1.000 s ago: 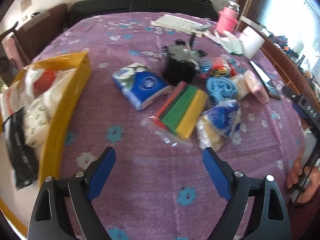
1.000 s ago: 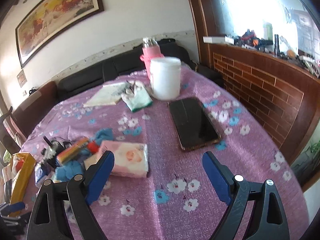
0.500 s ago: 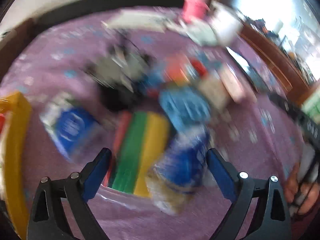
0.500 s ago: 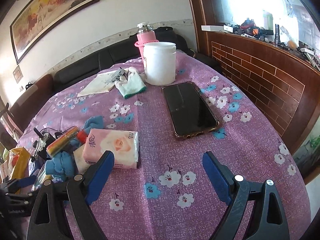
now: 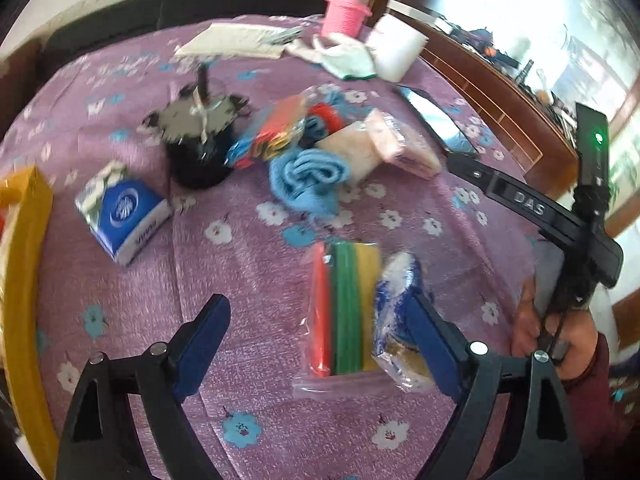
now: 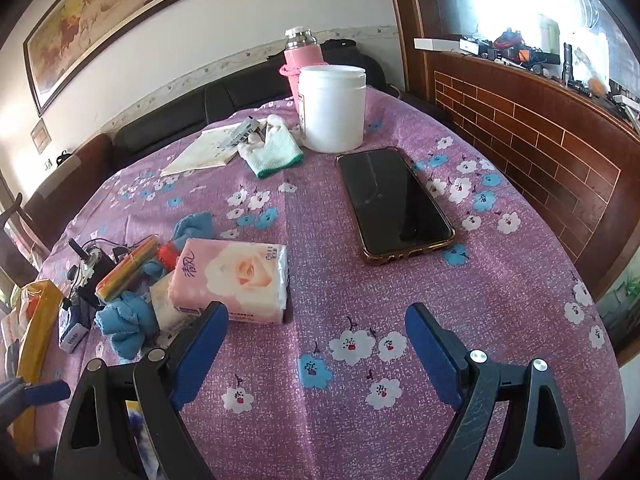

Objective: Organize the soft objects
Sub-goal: 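Grasp the striped sponge pack with the left gripper while the right grasps the blue Vinda bag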

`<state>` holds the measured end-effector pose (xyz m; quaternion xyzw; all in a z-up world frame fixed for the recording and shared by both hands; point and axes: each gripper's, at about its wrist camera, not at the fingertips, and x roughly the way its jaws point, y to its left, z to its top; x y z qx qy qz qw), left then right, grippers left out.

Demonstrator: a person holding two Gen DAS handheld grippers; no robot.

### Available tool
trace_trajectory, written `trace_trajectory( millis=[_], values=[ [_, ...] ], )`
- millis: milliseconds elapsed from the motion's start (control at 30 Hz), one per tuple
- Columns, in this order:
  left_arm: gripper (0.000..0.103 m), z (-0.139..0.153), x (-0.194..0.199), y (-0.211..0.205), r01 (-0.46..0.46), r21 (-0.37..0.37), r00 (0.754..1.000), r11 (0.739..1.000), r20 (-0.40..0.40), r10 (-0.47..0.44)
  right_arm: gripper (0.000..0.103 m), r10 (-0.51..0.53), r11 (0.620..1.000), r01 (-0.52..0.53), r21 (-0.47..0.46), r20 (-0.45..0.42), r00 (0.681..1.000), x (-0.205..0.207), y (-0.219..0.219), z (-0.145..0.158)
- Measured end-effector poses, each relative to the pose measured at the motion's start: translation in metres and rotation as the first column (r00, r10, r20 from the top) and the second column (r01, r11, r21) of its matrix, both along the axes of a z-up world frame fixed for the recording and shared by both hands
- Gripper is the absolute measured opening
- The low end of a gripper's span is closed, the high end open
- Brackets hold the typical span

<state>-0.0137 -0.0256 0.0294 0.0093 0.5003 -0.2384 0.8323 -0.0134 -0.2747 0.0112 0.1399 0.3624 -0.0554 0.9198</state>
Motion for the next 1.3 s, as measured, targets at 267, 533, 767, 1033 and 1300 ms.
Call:
trace_trajectory(
  millis=[267, 533, 767, 1033, 1300],
  values=[
    [0.062, -0.003, 0.001, 0.019, -0.107, 0.007, 0.993, 0.994, 0.043, 0.107, 0.092, 0.007, 1.000, -0.007, 0.003, -0.017, 1.000, 0.003, 0.000, -0.003],
    [0.062, -0.016, -0.012, -0.028, -0.002, 0.071, 0.999, 0.997, 0.042, -0.001, 0.092, 0.017, 1.000, -0.017, -0.004, -0.029, 0.999, 0.006, 0.003, -0.004],
    [0.072, -0.025, -0.023, -0.058, 0.016, 0.195, 0.986, 0.981, 0.159, -0.047, 0.092, 0.017, 1.000, -0.017, 0.005, -0.032, 0.999, 0.006, 0.002, -0.005],
    [0.103, -0.033, -0.015, -0.049, -0.062, 0.200, 0.991, 0.978, 0.132, 0.036, 0.093, 0.005, 0.999, -0.003, 0.034, -0.061, 0.998, 0.010, -0.003, -0.011],
    [0.037, -0.021, -0.031, -0.037, -0.100, 0.165, 0.981, 0.981, 0.181, 0.069, 0.093, -0.051, 0.990, 0.060, 0.124, -0.074, 0.996, 0.007, -0.023, -0.018]
  ],
)
